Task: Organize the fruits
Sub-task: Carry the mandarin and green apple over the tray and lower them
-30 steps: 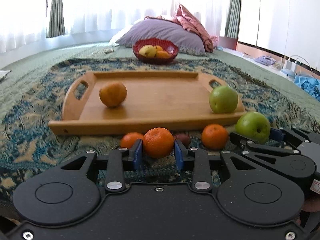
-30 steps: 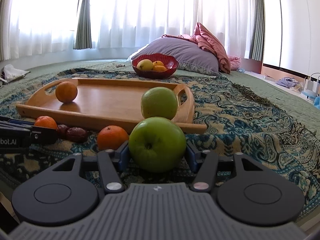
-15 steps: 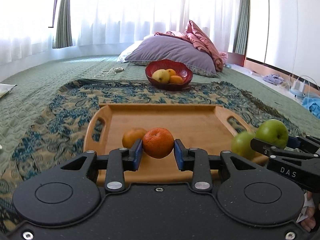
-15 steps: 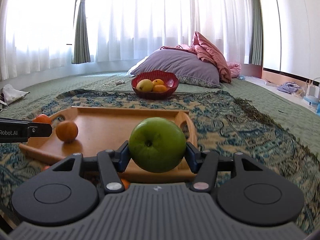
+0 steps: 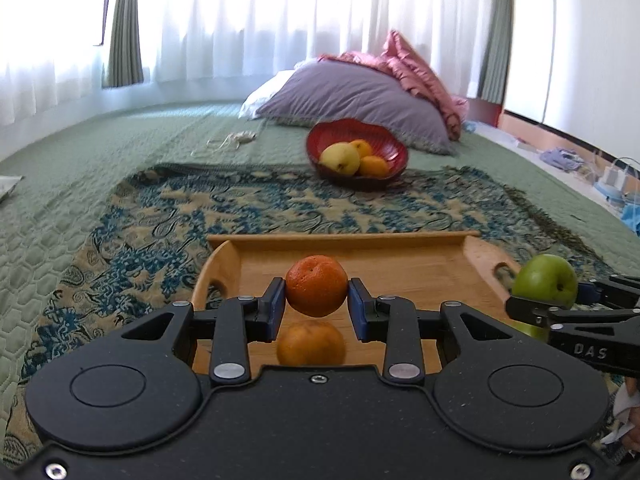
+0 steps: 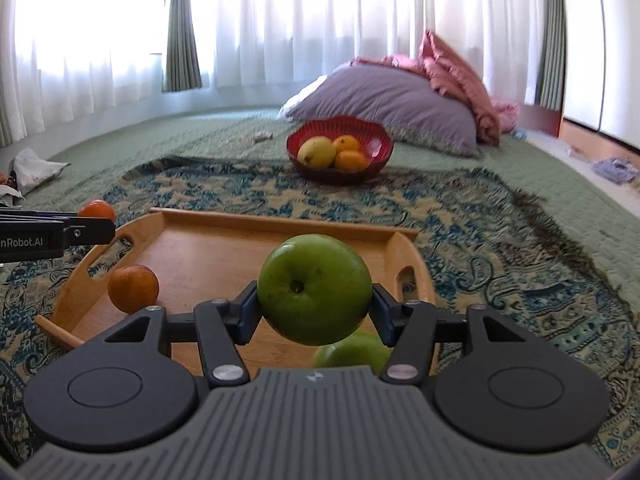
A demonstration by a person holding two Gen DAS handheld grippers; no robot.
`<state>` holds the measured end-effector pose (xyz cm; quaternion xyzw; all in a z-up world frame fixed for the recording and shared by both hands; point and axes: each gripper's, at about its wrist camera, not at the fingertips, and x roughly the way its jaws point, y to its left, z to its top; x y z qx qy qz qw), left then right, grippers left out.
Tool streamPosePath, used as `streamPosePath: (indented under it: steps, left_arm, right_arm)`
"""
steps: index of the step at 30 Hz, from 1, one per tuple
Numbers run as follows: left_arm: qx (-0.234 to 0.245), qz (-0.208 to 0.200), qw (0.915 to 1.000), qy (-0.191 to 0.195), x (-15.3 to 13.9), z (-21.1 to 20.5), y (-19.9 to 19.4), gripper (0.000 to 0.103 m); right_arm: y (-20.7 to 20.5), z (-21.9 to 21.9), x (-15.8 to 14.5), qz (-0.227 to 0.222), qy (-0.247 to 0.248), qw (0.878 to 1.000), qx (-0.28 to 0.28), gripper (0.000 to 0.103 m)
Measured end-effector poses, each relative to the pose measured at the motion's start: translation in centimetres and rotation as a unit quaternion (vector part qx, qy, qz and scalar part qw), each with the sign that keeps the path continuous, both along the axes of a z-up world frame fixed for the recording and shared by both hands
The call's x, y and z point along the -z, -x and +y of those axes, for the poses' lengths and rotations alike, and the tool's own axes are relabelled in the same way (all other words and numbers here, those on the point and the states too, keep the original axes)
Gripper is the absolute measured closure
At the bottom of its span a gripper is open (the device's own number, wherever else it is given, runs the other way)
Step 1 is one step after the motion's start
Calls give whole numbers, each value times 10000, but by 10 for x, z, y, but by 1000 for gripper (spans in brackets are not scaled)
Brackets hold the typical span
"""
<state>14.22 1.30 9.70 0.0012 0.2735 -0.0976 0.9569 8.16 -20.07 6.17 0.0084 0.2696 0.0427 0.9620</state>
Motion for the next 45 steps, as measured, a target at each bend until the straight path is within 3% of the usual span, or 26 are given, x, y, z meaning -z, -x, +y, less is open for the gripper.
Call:
streamPosePath:
  steps: [15, 33, 45]
  left_arm:
    - [-279, 929, 9953, -11, 35, 14, -71, 71]
    - [-434, 1391, 9893, -56, 56, 19, -101, 71]
    - [-436, 1390, 9891, -193, 61, 19, -105, 71]
  right_arm:
    - [-62, -9, 17, 849, -65, 9959, 318, 44]
    - [-85, -11, 33, 1341, -29, 9900, 444, 44]
    - [-89, -9, 36, 1401, 15, 9894, 381, 43]
